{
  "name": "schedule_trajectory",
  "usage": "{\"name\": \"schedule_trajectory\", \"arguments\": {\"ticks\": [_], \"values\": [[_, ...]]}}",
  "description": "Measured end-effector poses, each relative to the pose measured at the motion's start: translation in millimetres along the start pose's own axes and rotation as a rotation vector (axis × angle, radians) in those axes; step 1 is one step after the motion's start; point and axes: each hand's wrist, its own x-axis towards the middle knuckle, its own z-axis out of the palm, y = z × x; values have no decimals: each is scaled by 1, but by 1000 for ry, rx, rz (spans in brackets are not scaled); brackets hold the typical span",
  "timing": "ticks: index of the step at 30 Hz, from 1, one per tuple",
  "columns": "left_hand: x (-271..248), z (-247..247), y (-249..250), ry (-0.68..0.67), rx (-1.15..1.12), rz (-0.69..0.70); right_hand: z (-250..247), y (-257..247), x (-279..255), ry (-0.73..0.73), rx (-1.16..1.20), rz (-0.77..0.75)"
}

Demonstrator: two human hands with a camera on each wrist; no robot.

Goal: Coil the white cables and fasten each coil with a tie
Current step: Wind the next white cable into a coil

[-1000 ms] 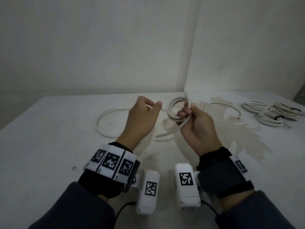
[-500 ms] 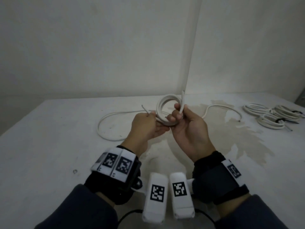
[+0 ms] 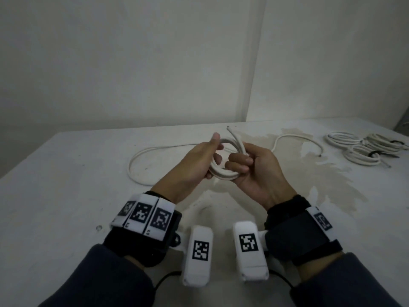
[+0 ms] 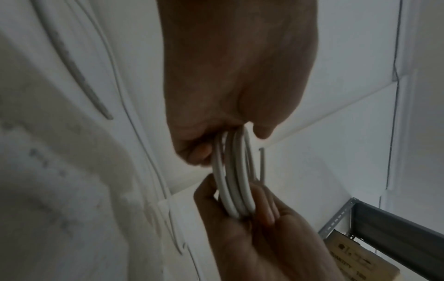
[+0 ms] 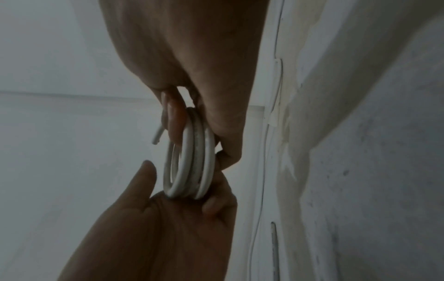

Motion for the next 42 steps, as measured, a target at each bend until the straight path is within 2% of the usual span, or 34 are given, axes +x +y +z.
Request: {"name": "schedule_trajectory", "arguments": {"ticks": [2,4,8,13,18,21,25,28,31,36,39,42], "values": [[-2,-3,3,-72,79,-35,-3,-2,-1,9,-83,16],[-3,-4,4,-70,115,-87,-2,-3,-3,21,-200,1],[-7,5,-7,64,30,-202,5,4,-8,44,-545,-95],[-2,8,-10,246,-81,-158,8,11,-6,23,-511,-137],[1,0,-8,362,-337,-172,2,12,-4,-96,-610,-138],[2,1,-11,301,-449,-203,2,14,-2,-88,-561,-197],[-2,15,-11,95,-586,-263,-1,14,3,80,-598,-390],[-6,22,-9,-40,-603,-262,-7,13,5,209,-675,-509],[-8,17,-7,-155,-580,-285,-11,7,4,250,-651,-567],[-9,-3,4,-240,-299,-313,-14,1,2,122,-711,-524],[-6,-13,9,-171,-107,-276,-14,-1,0,43,-873,-486],[-8,-12,13,-195,-97,-257,-11,3,-2,-68,-944,-410]]}}
